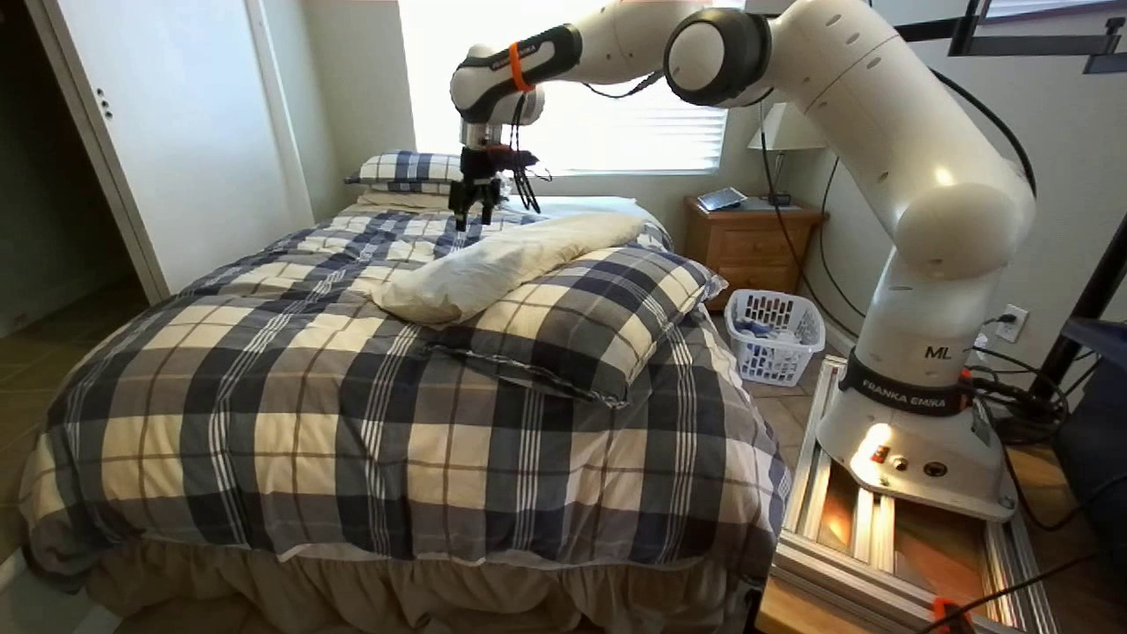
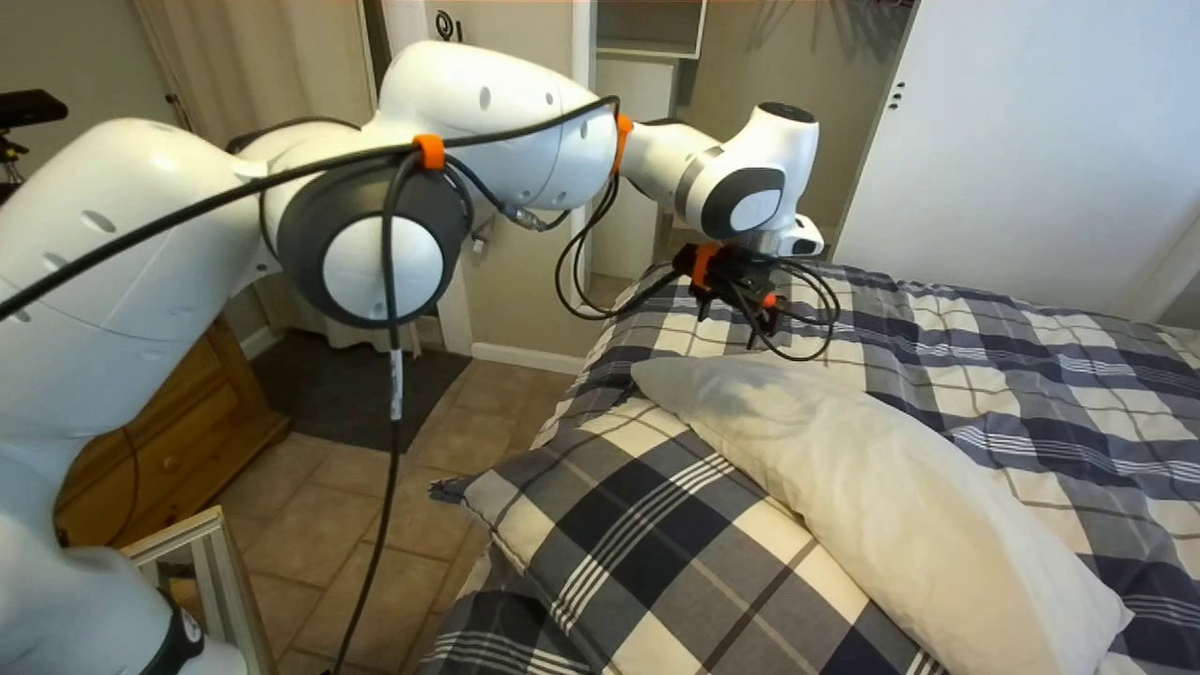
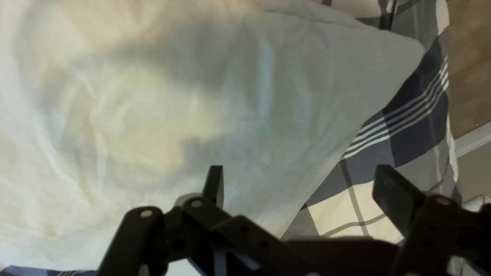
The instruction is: Push the white pillow backwards, then put the checked pillow on the white pillow
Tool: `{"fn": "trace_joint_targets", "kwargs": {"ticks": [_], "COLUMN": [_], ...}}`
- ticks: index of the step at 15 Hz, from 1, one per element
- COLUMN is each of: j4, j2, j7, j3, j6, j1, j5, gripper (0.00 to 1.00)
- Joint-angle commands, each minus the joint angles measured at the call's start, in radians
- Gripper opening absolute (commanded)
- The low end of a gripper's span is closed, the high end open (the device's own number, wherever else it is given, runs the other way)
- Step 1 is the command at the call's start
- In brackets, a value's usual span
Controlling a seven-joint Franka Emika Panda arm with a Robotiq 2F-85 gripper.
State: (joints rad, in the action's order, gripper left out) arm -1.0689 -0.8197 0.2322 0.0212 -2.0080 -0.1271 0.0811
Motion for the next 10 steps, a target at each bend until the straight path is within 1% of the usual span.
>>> {"fn": "trace_joint_targets", "kwargs": {"ticks": [1,5,7,8,10], "j4": [-0.235,-0.408,-0.463,-0.482,-0.509], "j2": [0.144,0.226,0.240,0.246,0.246], "j7": [-0.179,-0.285,-0.302,-0.305,-0.321], "j3": [-0.081,-0.139,-0.135,-0.124,-0.121], "j6": [-0.096,-0.181,-0.186,-0.178,-0.152], "j1": [0.082,0.157,0.169,0.166,0.181], "j5": [-0.095,-0.233,-0.260,-0.251,-0.261], "gripper": [1.00,1.00,1.00,1.00,1.00]}}
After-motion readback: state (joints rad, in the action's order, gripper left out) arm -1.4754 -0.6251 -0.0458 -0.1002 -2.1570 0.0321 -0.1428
